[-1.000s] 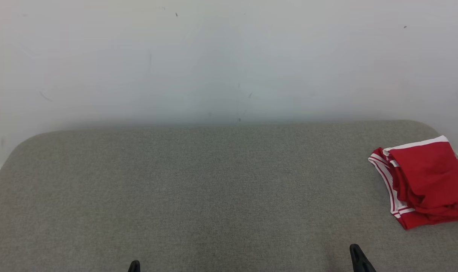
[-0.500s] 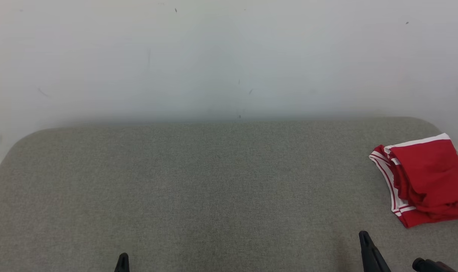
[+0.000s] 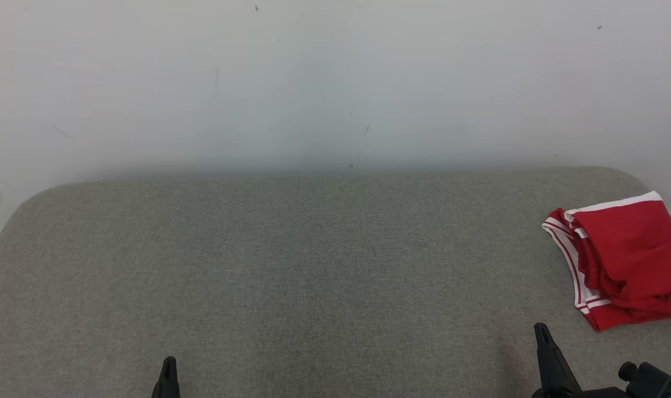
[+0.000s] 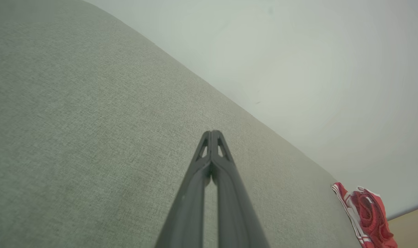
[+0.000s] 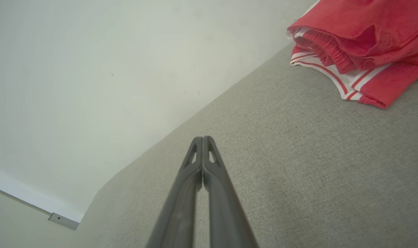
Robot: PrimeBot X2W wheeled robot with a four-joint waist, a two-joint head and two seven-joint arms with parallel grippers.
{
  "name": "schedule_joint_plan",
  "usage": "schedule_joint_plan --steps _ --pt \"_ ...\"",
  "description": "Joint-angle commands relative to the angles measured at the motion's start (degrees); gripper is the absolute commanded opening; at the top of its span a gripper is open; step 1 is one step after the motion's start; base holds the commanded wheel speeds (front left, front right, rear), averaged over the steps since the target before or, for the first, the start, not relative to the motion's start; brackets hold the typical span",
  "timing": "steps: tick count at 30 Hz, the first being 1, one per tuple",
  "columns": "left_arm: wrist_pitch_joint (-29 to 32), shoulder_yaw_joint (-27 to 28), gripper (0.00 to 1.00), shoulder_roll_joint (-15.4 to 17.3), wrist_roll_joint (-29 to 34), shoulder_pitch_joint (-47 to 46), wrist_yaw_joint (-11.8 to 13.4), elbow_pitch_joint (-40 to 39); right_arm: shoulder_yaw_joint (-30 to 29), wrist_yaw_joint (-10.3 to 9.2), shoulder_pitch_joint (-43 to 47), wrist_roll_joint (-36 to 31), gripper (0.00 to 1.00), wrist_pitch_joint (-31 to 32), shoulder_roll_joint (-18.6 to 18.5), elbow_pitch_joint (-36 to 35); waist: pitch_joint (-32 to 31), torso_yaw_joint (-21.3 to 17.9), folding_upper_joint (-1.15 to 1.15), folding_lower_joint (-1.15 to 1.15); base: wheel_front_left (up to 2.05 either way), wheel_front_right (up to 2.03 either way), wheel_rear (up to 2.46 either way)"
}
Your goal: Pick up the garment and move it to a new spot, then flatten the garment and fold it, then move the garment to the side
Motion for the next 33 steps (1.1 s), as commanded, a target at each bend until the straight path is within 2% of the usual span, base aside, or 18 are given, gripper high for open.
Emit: schedule_joint_plan --steps 1,33 --pt "0.32 0.5 0.0 0.23 -1.95 -1.75 -0.26 -0.42 -0.55 -0.03 -1.66 1.88 0.0 0.43 0.07 -0.38 0.08 0.0 0.0 0.0 0.0 0.0 0.0" --pt "5.28 3.97 0.0 0.2 -23.4 -6.62 -1.69 1.77 -4.58 -0.06 -7.52 21.66 0.0 6.72 1.24 2.95 1.73 -0.01 0.0 0.0 0.0 0.0 0.0"
